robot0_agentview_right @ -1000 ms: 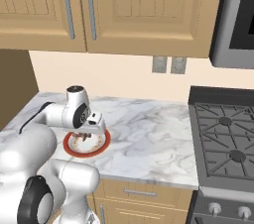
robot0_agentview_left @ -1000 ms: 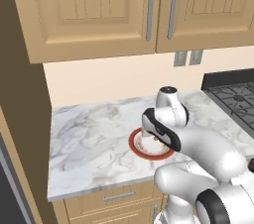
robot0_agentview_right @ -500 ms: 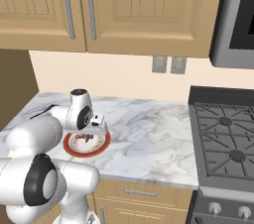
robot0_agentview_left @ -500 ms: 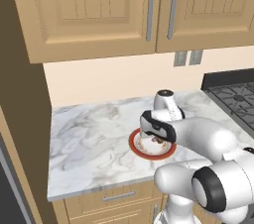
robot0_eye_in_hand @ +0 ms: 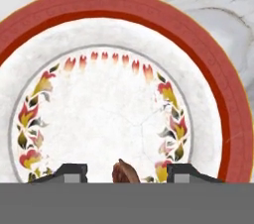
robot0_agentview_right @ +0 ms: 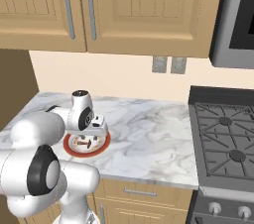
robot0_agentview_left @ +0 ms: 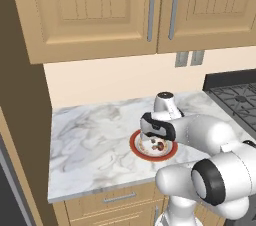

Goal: Pick mushroom from the fridge and place it on the plate on the counter.

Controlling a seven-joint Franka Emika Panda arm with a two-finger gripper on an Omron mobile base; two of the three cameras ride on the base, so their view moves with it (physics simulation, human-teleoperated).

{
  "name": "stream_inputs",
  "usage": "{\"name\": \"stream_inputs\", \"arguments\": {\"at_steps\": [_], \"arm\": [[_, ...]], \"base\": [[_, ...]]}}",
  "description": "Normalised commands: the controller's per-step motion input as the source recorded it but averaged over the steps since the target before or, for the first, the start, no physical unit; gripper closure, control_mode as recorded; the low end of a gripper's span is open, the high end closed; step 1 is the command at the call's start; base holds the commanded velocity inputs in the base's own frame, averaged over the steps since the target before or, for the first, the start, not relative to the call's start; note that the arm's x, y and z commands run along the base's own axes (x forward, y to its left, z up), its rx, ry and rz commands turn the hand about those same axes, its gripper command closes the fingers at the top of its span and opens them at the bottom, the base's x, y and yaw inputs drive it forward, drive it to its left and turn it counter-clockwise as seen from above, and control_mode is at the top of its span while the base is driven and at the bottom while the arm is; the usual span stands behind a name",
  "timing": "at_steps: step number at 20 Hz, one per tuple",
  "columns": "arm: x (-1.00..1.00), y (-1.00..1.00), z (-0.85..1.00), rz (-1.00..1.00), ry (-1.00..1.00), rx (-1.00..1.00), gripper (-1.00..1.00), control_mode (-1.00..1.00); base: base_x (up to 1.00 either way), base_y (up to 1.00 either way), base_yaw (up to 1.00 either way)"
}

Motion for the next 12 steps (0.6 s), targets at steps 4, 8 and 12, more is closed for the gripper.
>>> {"name": "stream_inputs", "arguments": {"at_steps": [4,8,12], "arm": [[0.0,0.0,0.0,0.0,0.0,0.0,-1.0,-1.0],[0.0,0.0,0.05,0.0,-0.02,0.0,-1.0,-1.0],[-0.23,0.0,0.47,0.0,-0.11,-0.01,-1.0,-1.0]], "base": [[0.0,0.0,0.0],[0.0,0.0,0.0],[0.0,0.0,0.0]]}}
